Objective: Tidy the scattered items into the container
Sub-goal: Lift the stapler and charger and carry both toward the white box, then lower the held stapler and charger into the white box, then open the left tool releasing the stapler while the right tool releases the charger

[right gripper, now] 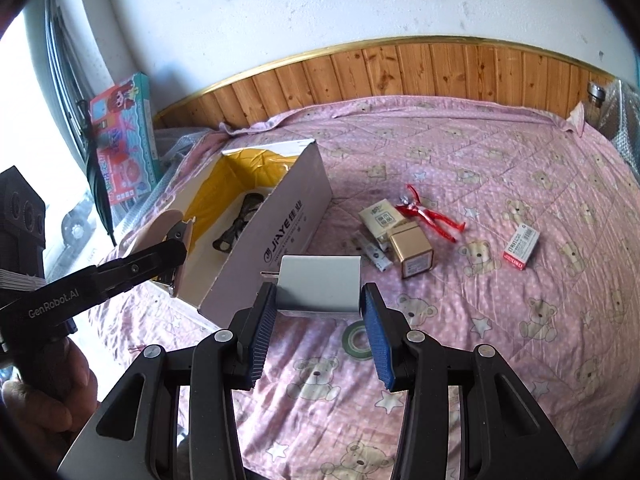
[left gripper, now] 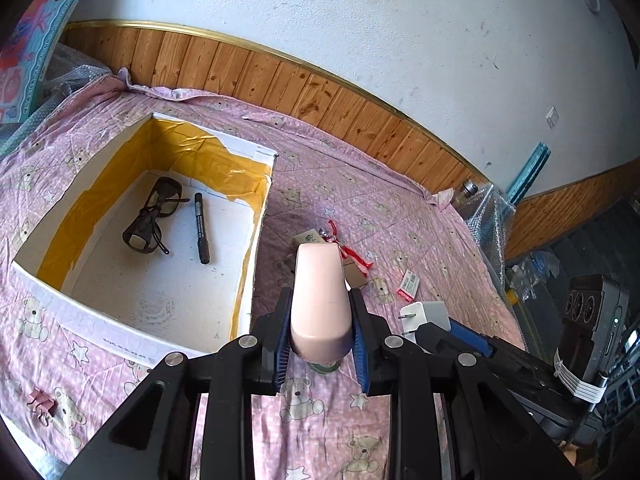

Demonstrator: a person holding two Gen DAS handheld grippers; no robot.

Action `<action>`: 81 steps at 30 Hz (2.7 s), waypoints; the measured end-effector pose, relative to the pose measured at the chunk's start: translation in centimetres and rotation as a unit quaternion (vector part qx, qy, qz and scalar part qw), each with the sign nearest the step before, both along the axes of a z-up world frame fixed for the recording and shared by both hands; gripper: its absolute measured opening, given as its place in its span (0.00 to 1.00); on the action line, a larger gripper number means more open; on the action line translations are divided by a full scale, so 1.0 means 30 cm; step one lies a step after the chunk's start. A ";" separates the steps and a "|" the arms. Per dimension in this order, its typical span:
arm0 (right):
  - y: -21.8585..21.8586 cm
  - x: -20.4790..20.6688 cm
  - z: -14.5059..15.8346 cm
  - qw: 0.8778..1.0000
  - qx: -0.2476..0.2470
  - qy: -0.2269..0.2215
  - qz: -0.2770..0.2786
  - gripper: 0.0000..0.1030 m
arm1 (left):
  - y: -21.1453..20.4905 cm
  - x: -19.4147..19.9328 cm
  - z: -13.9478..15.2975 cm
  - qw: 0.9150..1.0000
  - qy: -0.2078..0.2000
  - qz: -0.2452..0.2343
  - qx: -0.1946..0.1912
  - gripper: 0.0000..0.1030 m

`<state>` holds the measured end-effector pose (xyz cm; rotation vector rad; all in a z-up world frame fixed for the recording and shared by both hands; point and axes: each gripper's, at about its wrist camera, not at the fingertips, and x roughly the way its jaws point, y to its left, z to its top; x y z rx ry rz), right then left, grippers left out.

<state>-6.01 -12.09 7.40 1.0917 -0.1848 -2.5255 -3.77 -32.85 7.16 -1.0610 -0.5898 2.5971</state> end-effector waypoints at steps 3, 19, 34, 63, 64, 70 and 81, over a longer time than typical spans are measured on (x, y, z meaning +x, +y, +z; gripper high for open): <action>-0.041 -0.010 0.014 1.000 0.002 0.004 0.011 0.44 | -0.040 0.001 0.004 1.000 0.002 0.010 0.006 0.26; -0.294 -0.059 0.111 0.997 0.022 0.032 0.071 0.44 | -0.219 -0.025 0.015 0.998 0.008 0.054 0.009 0.26; -0.488 -0.106 0.118 0.992 0.042 0.035 0.115 0.44 | -0.379 -0.083 -0.028 0.995 -0.014 0.103 -0.003 0.26; -0.662 -0.380 -0.018 0.983 0.074 -0.021 0.168 0.44 | -0.517 -0.311 -0.191 0.990 -0.099 0.100 0.010 0.27; -0.668 -0.390 -0.024 0.982 0.076 -0.025 0.169 0.44 | -0.523 -0.314 -0.196 0.990 -0.102 0.099 0.010 0.27; -0.705 -0.440 -0.062 0.979 0.087 -0.045 0.179 0.44 | -0.553 -0.318 -0.227 0.988 -0.116 0.099 0.010 0.27; -0.750 -0.485 -0.105 0.975 0.092 -0.076 0.188 0.46 | -0.561 -0.339 -0.260 0.986 -0.139 0.095 -0.007 0.28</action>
